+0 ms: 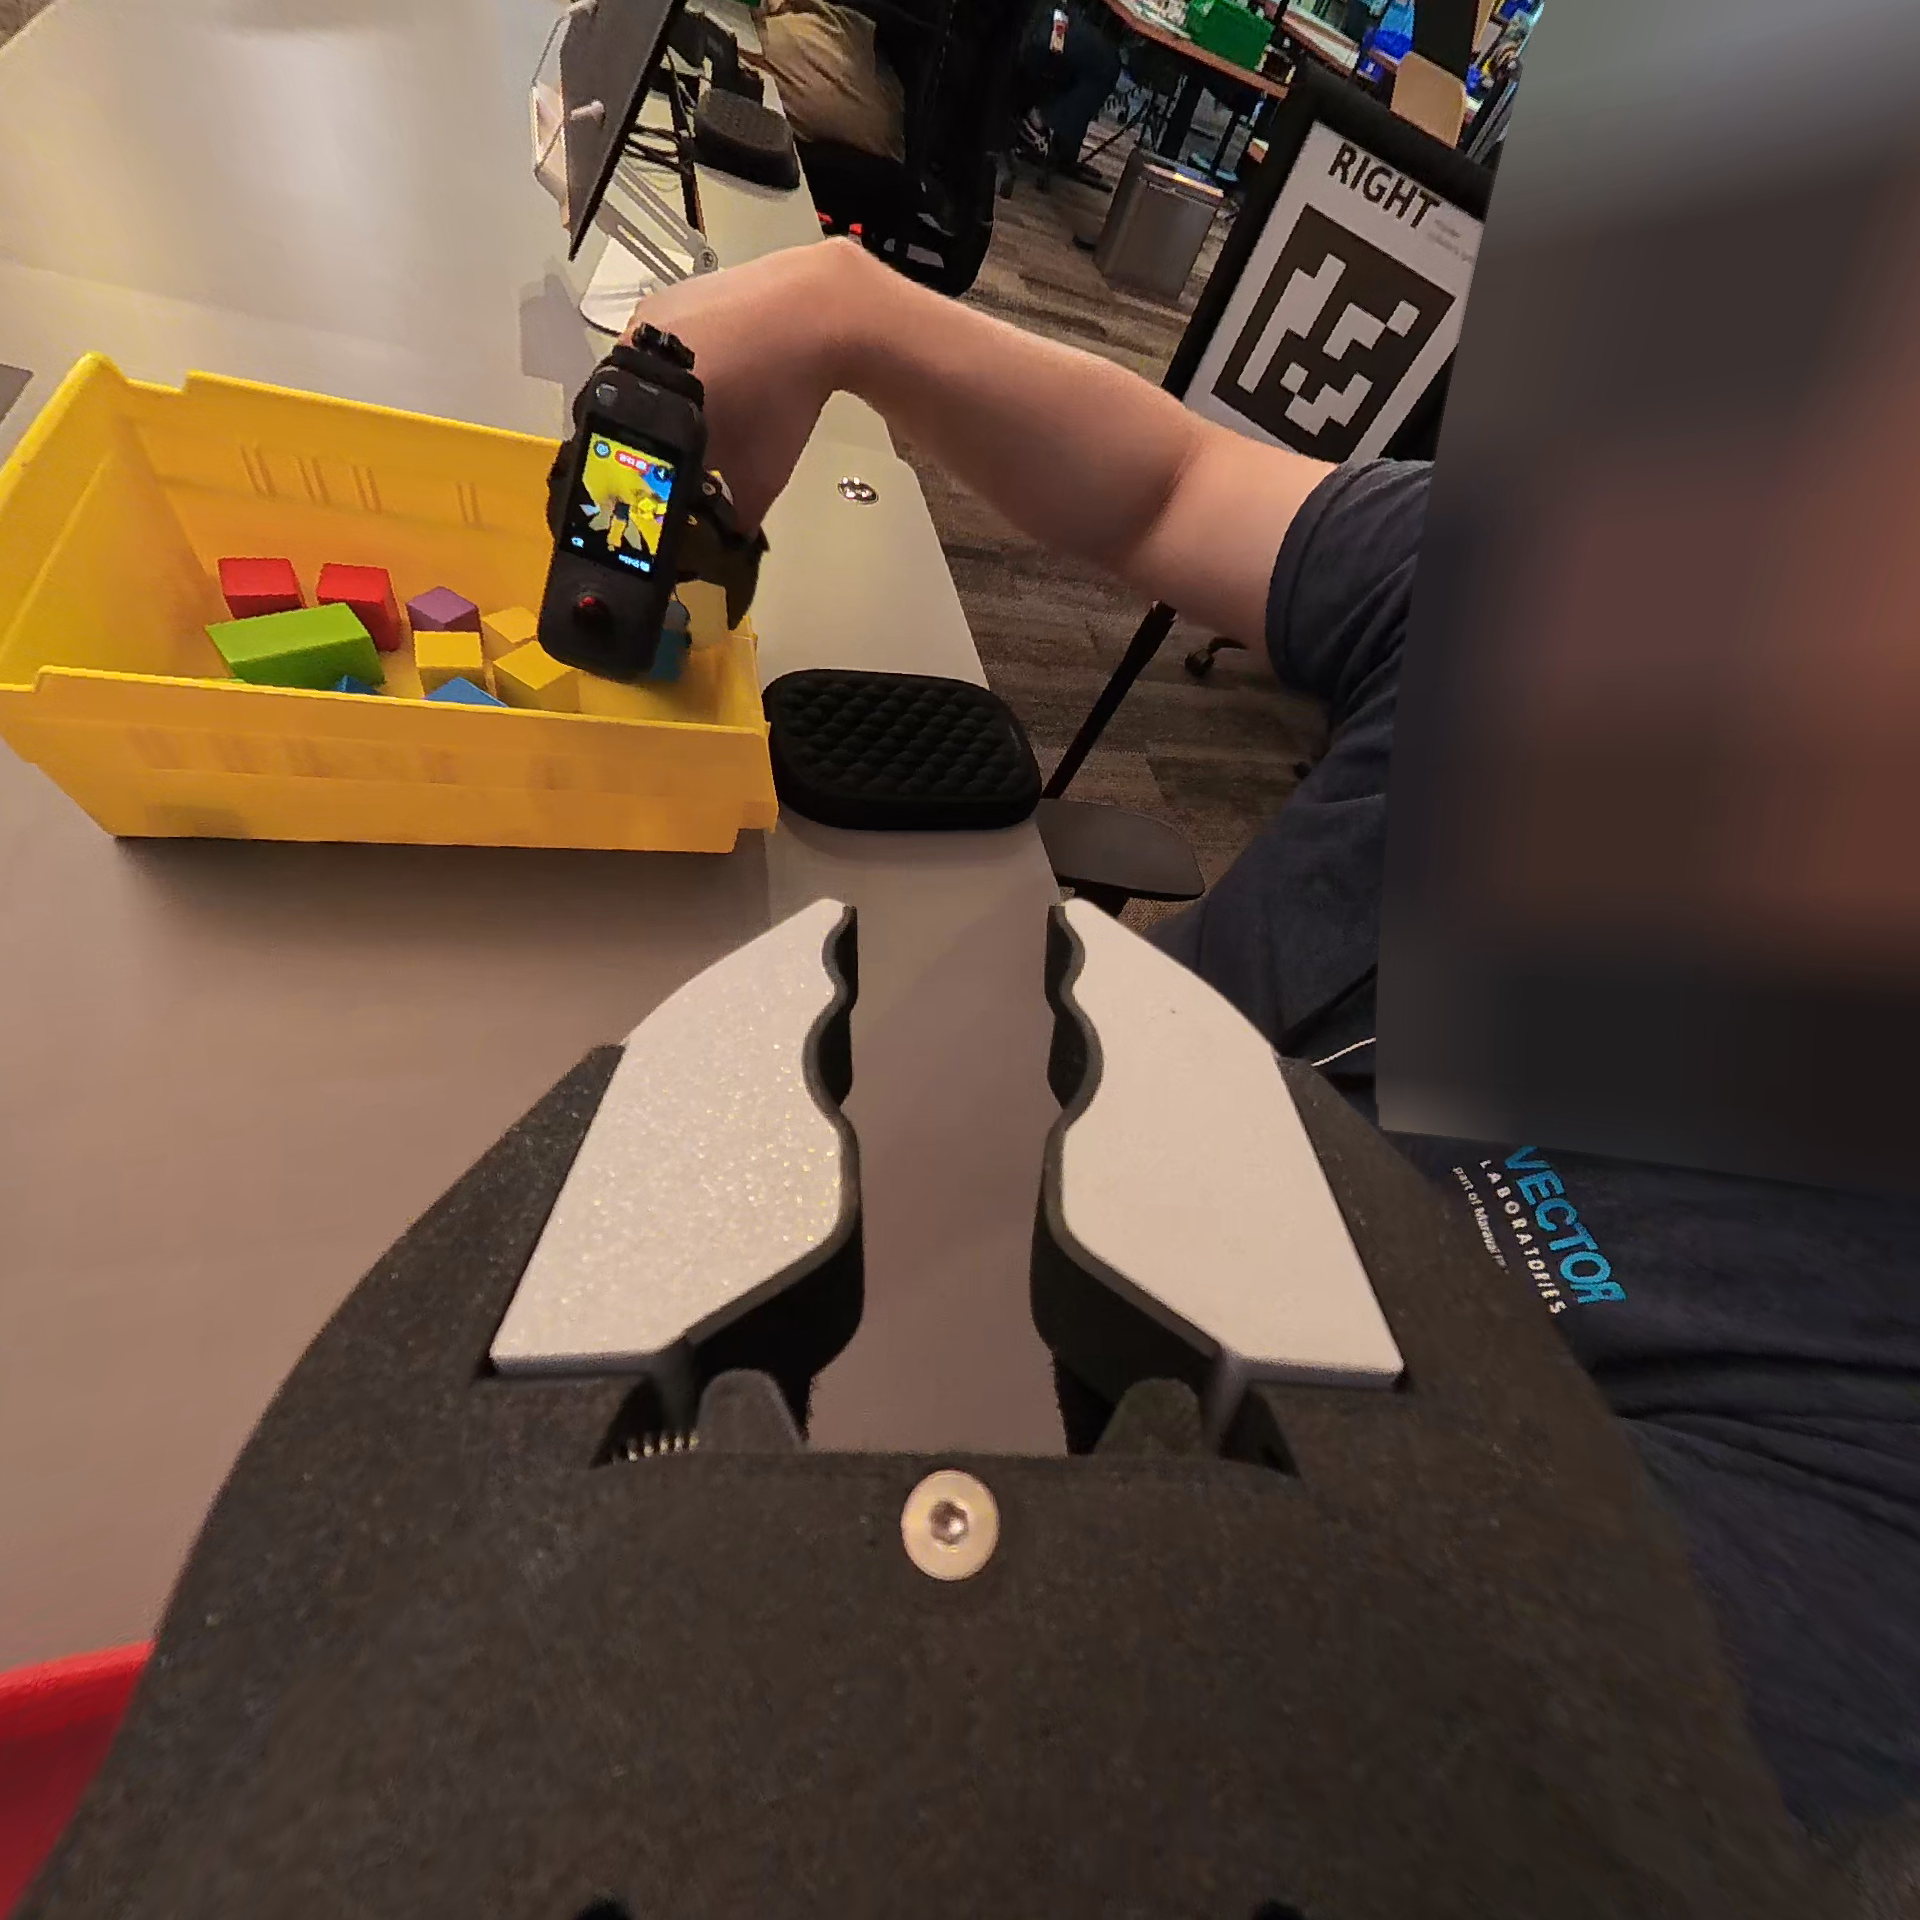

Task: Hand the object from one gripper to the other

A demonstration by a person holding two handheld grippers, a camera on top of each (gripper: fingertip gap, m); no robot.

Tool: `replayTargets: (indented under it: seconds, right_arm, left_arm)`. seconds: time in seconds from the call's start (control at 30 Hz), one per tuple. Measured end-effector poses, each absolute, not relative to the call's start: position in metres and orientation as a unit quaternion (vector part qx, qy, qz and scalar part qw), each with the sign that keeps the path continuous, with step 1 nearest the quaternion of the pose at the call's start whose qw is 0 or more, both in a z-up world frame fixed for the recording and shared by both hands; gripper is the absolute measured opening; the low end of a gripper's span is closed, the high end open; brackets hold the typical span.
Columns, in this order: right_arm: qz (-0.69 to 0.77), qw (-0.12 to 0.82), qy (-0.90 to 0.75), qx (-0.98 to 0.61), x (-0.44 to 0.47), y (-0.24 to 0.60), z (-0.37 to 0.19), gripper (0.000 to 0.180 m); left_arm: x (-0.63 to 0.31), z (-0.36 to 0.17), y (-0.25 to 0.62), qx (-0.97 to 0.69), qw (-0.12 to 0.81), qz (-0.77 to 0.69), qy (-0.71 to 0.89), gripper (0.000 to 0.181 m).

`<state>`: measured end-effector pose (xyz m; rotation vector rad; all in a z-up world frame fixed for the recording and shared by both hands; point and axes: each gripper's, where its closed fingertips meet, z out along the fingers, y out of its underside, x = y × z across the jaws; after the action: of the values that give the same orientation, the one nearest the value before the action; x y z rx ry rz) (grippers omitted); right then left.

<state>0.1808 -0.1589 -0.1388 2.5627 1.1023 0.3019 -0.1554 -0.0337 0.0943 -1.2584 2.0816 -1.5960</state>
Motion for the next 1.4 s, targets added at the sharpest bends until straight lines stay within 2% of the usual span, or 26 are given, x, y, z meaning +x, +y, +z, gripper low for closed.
replayTargets:
  seconds: [1.4]
  right_arm:
    - [0.124, 0.154, 0.428, 0.882, 0.191, -0.146, -0.153, 0.036]
  left_arm:
    - [-0.155, 0.075, -0.035, -0.448, 0.082, -0.514, 0.727, 0.034]
